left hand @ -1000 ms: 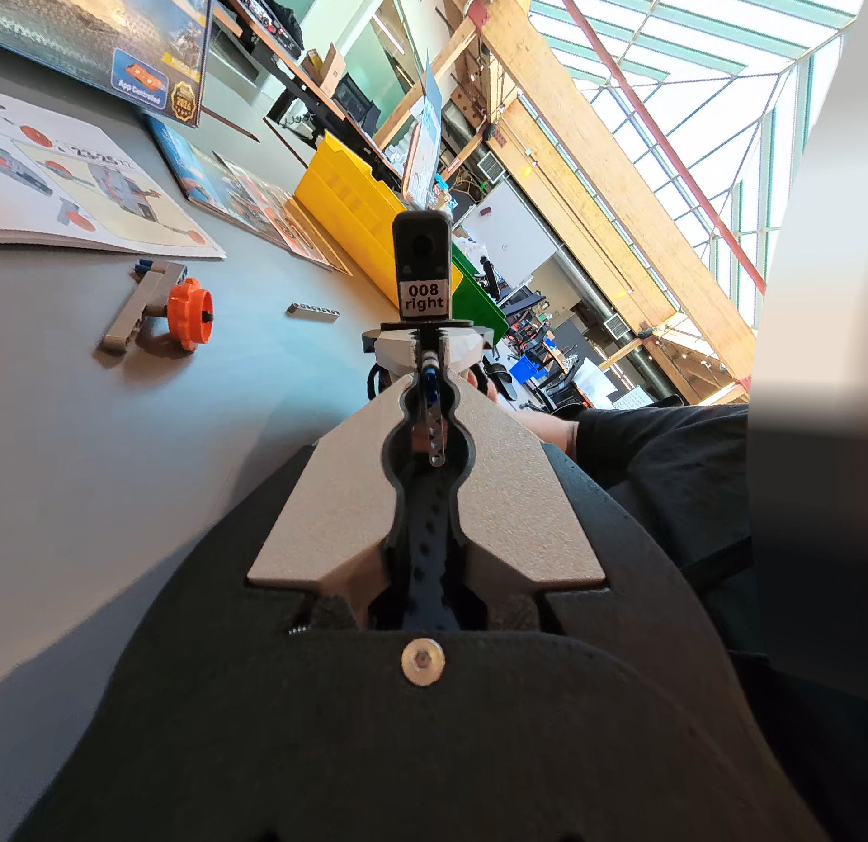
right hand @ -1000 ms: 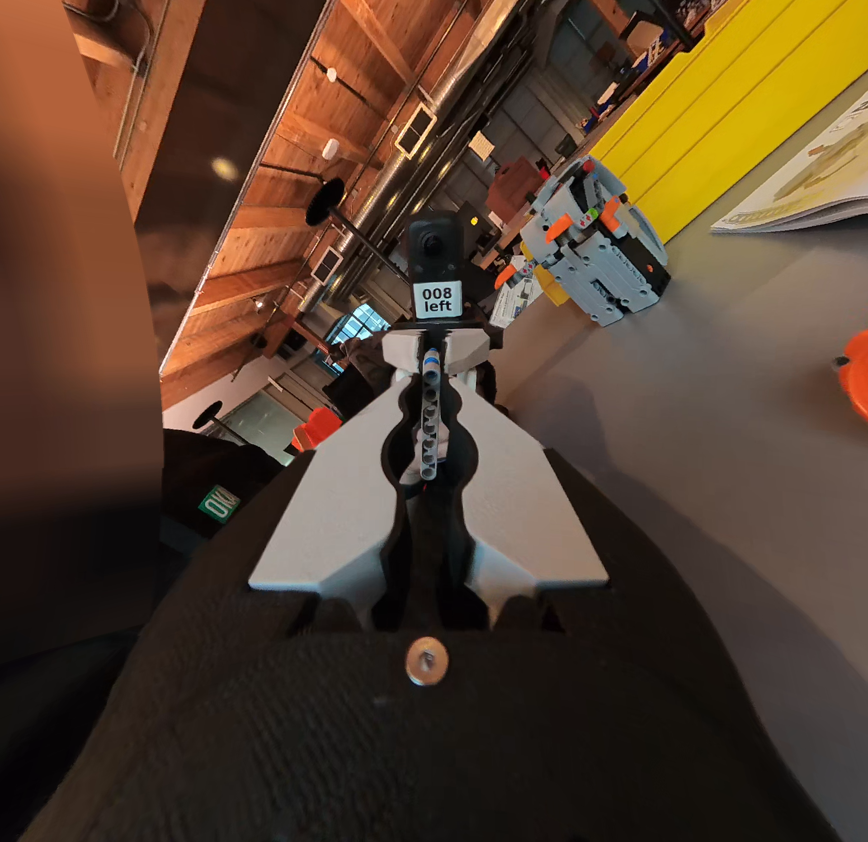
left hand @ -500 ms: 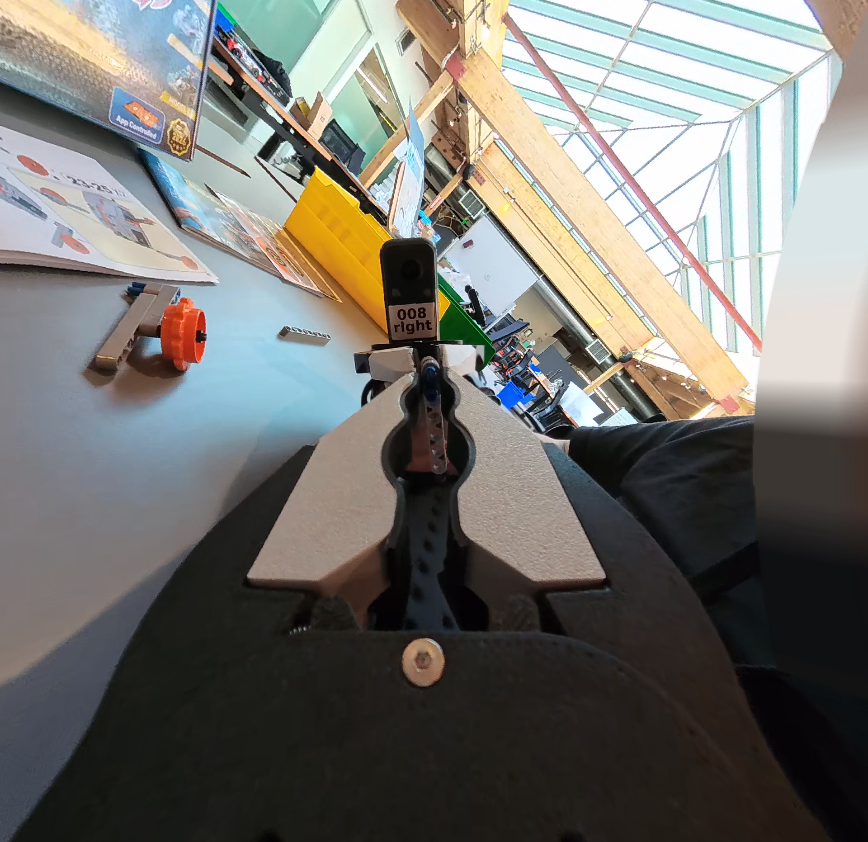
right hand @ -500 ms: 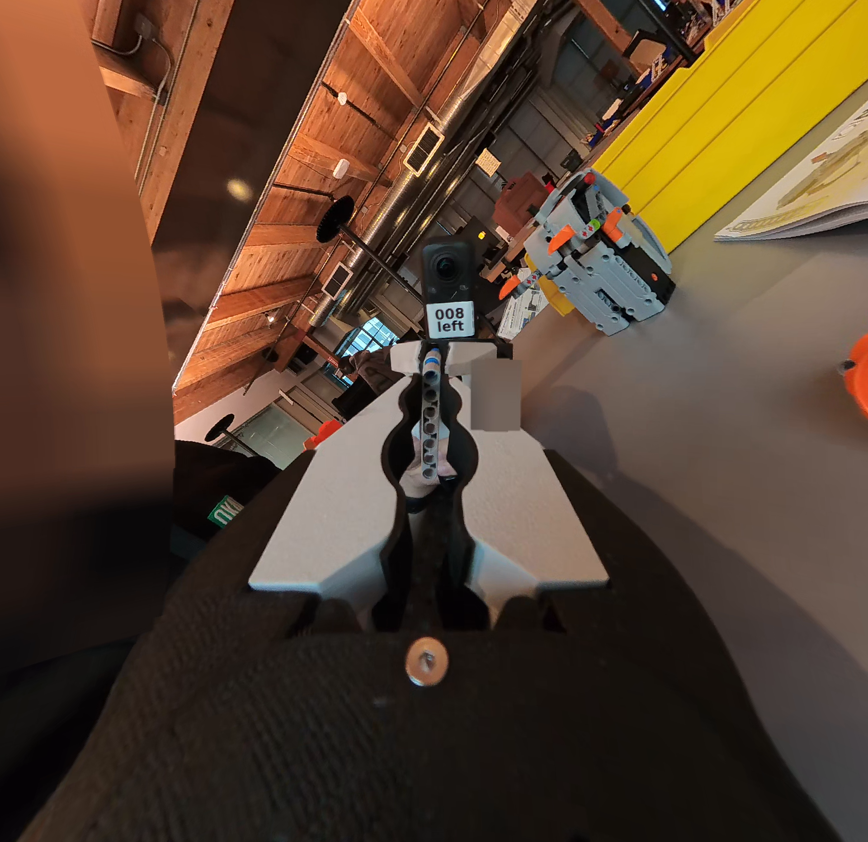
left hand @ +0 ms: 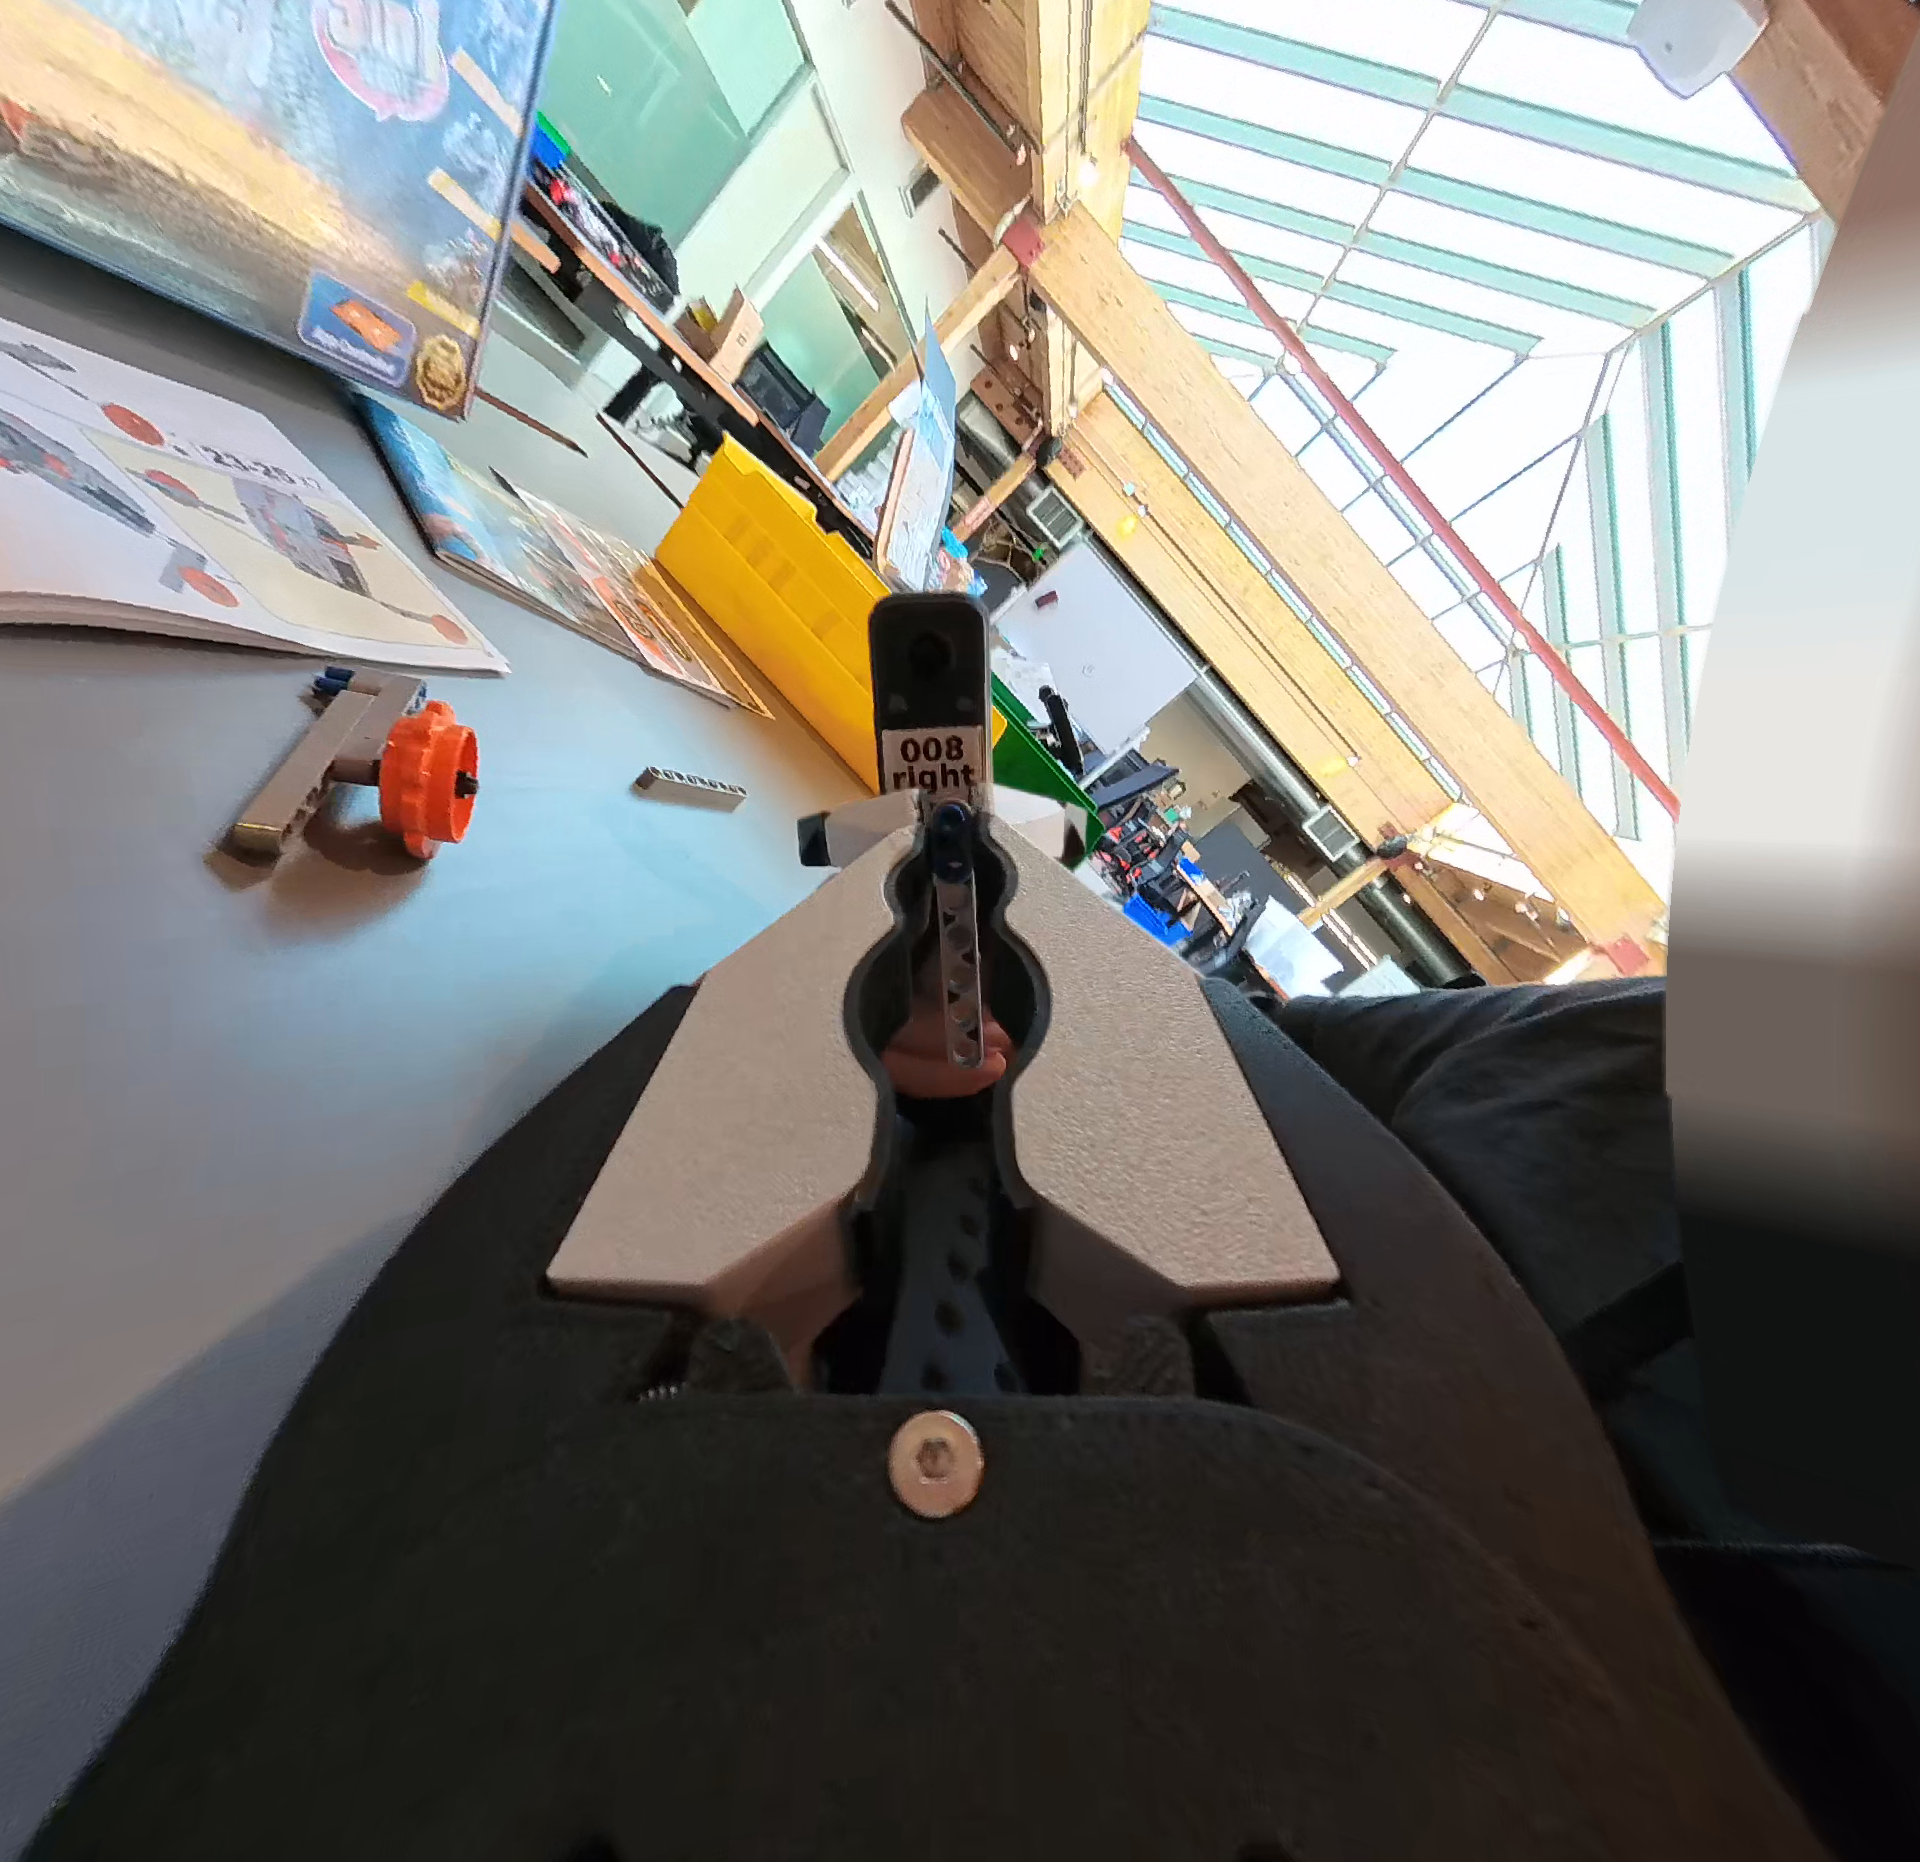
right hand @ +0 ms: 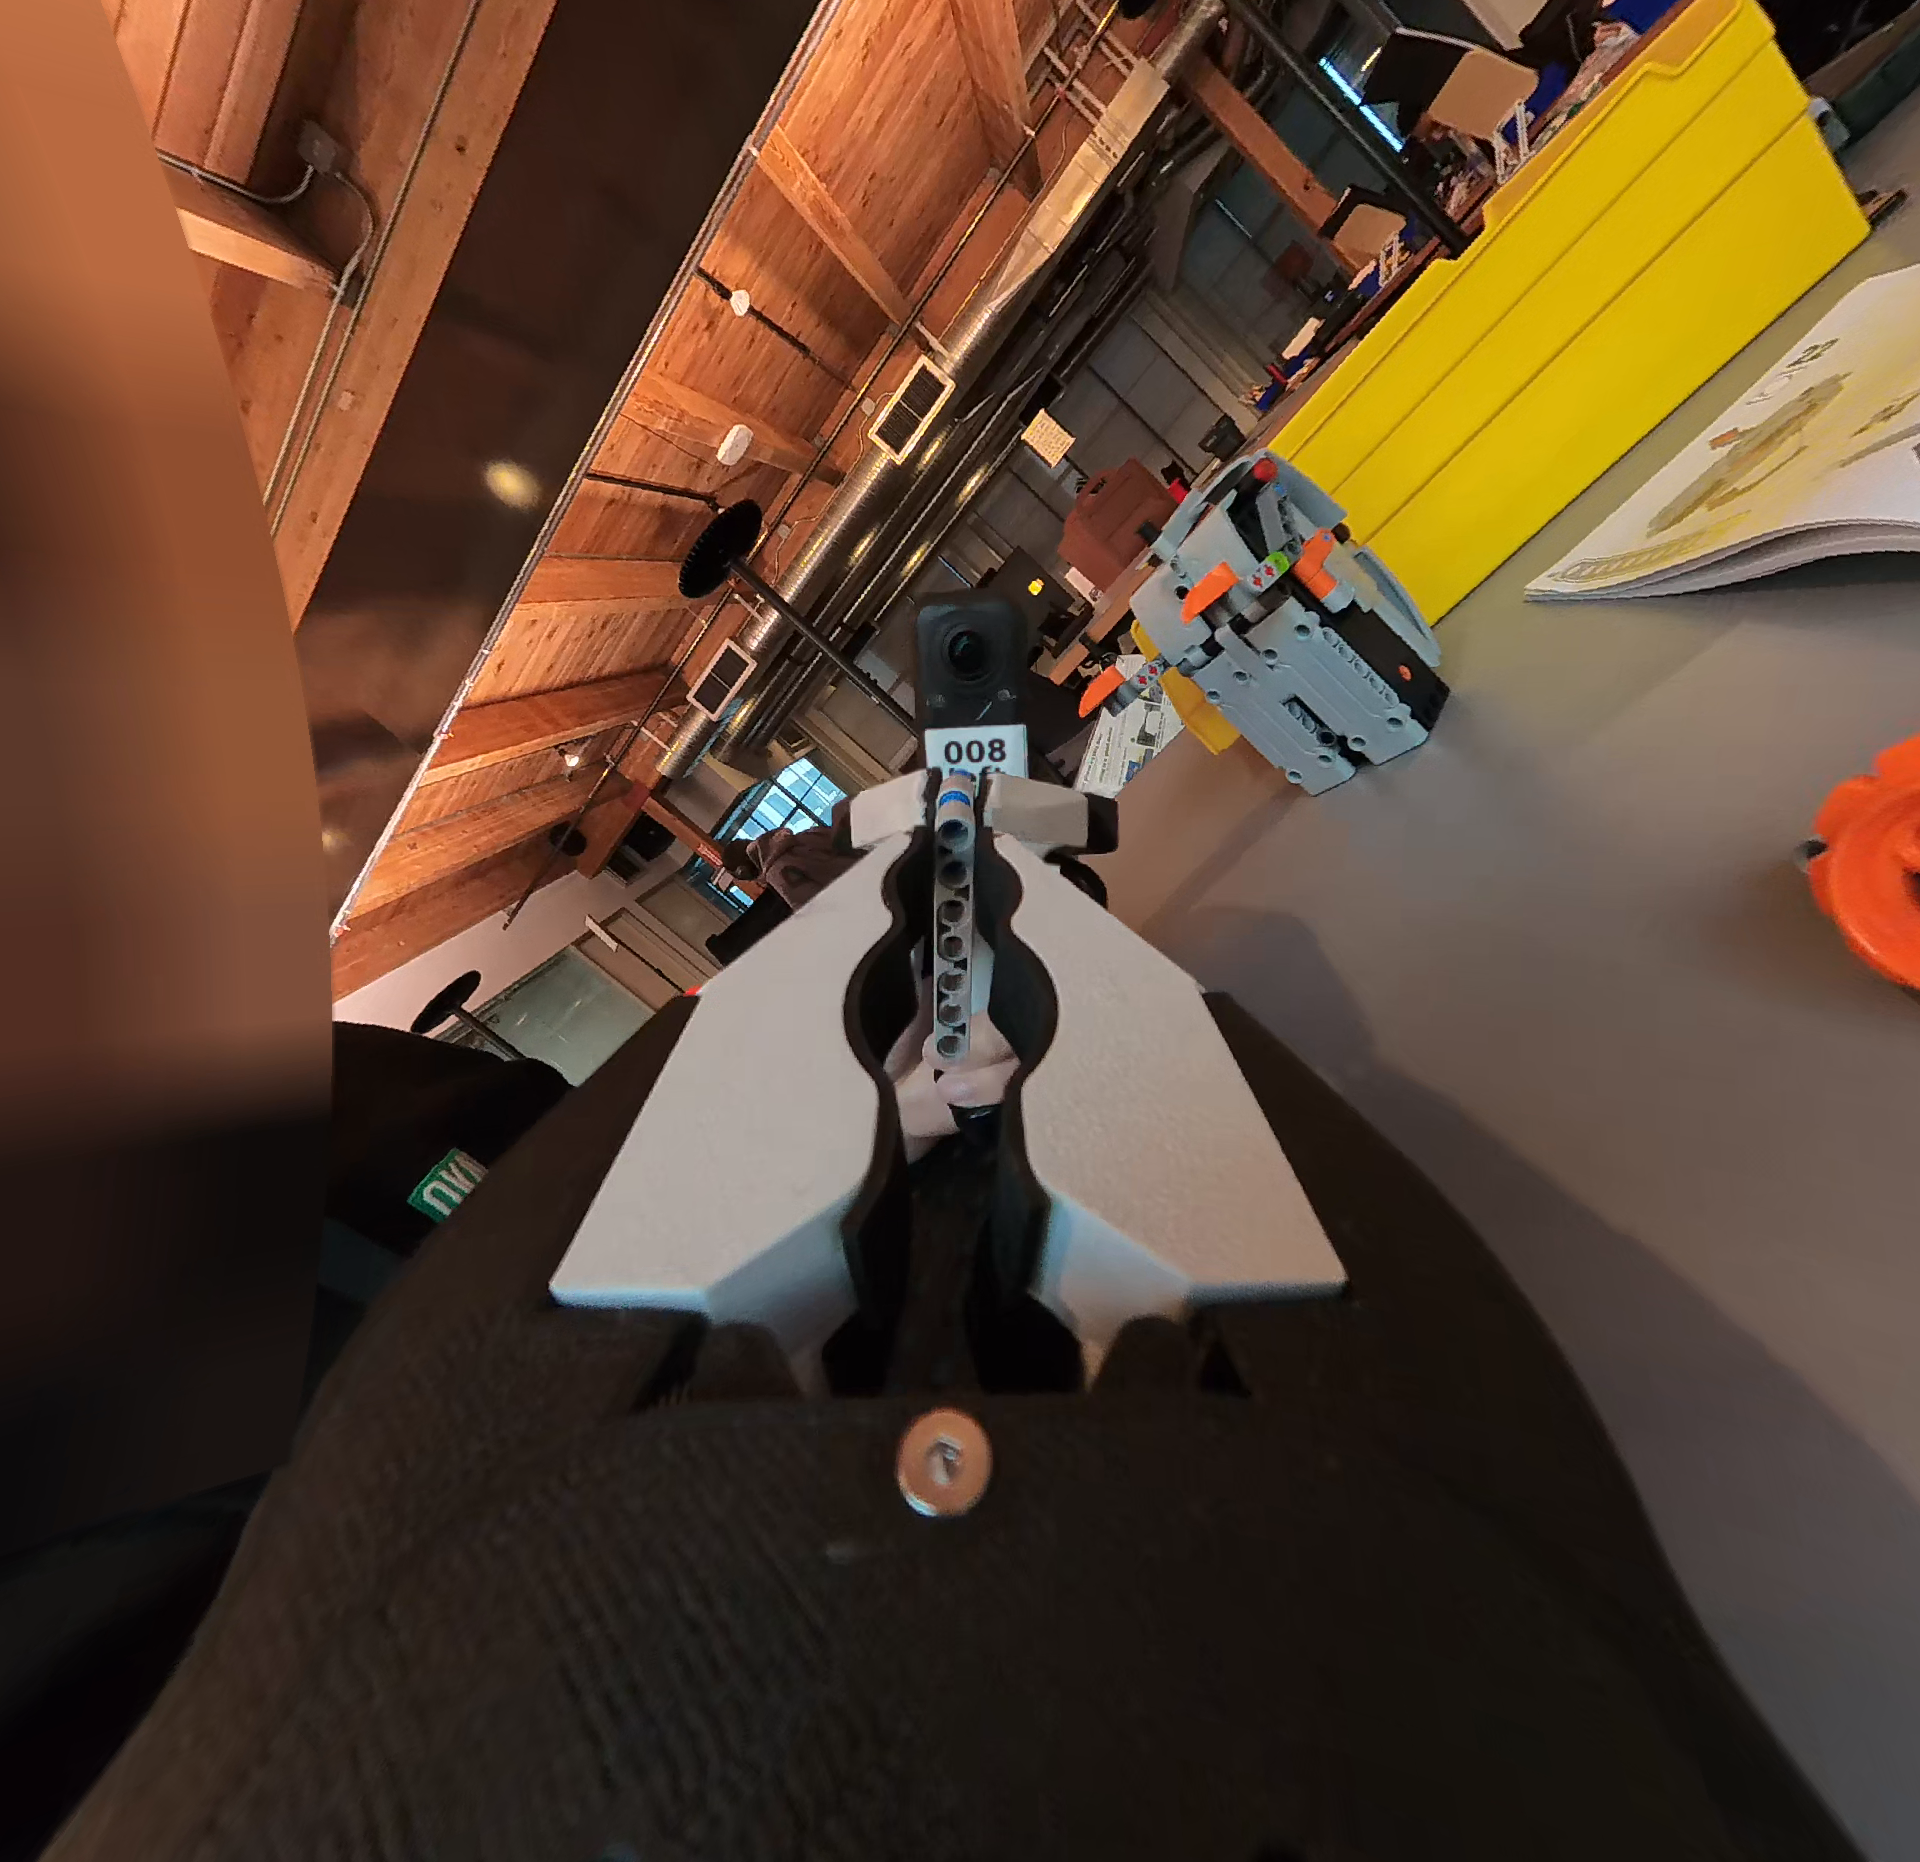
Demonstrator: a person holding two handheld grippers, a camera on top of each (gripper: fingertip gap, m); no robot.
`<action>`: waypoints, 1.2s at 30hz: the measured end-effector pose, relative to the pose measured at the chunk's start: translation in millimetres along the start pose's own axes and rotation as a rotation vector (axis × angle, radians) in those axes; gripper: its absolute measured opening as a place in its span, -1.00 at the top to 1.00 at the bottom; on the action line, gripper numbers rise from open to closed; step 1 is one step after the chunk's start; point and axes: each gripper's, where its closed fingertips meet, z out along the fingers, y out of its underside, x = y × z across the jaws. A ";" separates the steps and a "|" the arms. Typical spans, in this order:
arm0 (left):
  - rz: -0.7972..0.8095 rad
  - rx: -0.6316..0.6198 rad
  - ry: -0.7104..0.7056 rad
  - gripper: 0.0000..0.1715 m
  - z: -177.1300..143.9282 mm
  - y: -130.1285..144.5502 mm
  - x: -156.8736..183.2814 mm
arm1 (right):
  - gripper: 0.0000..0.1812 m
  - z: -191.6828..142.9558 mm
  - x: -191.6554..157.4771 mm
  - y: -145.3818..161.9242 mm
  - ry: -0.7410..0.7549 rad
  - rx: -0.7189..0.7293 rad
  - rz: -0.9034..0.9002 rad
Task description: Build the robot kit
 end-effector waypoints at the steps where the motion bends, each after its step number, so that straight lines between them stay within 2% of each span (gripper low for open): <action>1: 0.000 -0.019 0.002 0.93 1.8 2.8 0.4 | 0.95 1.0 -0.5 1.3 0.001 -0.008 -0.008; 13: -0.051 -0.032 0.024 0.94 2.7 4.5 1.3 | 0.95 -1.0 1.7 0.1 0.000 -0.005 0.015; 18: -0.049 -0.056 -0.047 0.94 -1.4 5.4 -7.3 | 0.94 -5.7 6.4 3.2 0.052 -0.059 -0.022; 20: -0.011 -0.162 -0.155 0.94 -3.9 14.2 -20.4 | 0.95 -13.5 14.8 3.3 0.136 -0.122 -0.084; 24: 0.153 -0.571 -0.468 0.94 -19.3 46.2 -55.7 | 0.94 -37.4 24.3 -7.9 0.279 -0.222 -0.235; 26: 0.232 -0.739 -0.563 0.93 -25.6 56.4 -63.6 | 0.94 -45.1 24.9 -12.3 0.313 -0.235 -0.280; 30: 0.350 -0.880 -0.659 0.93 -27.4 59.9 -70.6 | 0.94 -48.5 25.6 -10.5 0.323 -0.250 -0.271; 36: 0.407 -1.028 -0.742 0.93 -38.3 72.2 -79.8 | 0.95 -50.1 22.3 -13.7 0.317 -0.233 -0.262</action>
